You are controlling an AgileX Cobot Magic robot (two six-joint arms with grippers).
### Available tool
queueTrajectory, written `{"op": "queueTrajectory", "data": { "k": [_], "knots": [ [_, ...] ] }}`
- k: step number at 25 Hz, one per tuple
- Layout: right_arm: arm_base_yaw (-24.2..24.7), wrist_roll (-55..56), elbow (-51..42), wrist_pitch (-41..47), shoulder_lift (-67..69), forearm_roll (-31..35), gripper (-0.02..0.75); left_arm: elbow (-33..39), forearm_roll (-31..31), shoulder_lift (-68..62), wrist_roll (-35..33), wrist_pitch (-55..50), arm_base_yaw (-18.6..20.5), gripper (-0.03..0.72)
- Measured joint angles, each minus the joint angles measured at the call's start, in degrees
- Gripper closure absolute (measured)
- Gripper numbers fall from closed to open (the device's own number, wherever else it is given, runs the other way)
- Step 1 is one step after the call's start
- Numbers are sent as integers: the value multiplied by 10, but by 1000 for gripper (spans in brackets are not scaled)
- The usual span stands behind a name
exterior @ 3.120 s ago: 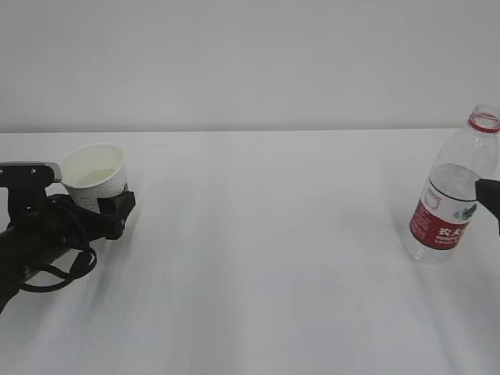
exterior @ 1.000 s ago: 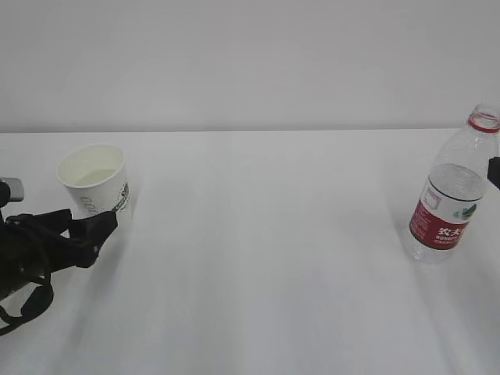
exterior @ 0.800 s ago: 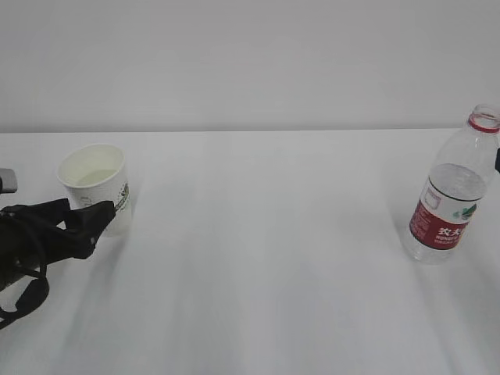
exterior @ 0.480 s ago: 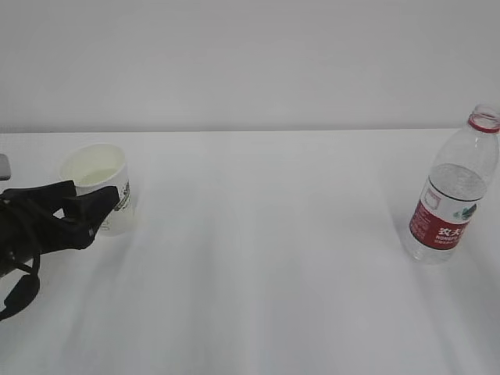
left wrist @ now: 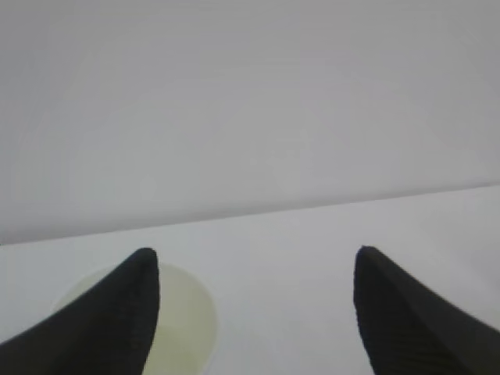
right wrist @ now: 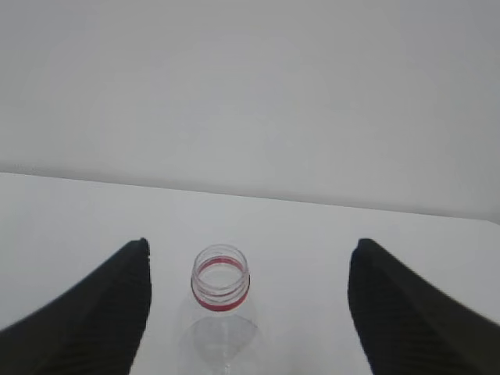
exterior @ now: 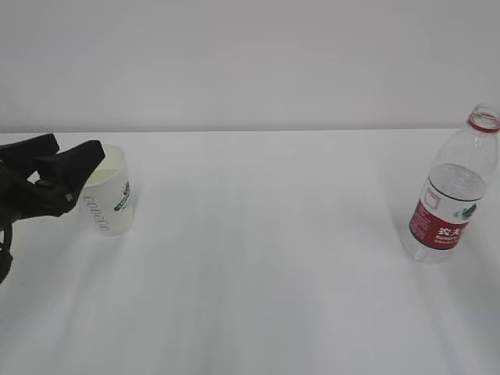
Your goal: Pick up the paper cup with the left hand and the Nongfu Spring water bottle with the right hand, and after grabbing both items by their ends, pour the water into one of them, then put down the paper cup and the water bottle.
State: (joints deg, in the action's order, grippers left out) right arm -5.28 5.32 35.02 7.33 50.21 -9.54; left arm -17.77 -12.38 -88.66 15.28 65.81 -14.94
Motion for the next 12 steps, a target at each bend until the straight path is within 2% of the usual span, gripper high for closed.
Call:
{"op": "queueTrajectory", "data": {
  "k": [12],
  "knots": [
    [0, 0, 45, 18, -34, 0, 146, 3, 0, 140, 0, -72, 0, 129]
  ]
}}
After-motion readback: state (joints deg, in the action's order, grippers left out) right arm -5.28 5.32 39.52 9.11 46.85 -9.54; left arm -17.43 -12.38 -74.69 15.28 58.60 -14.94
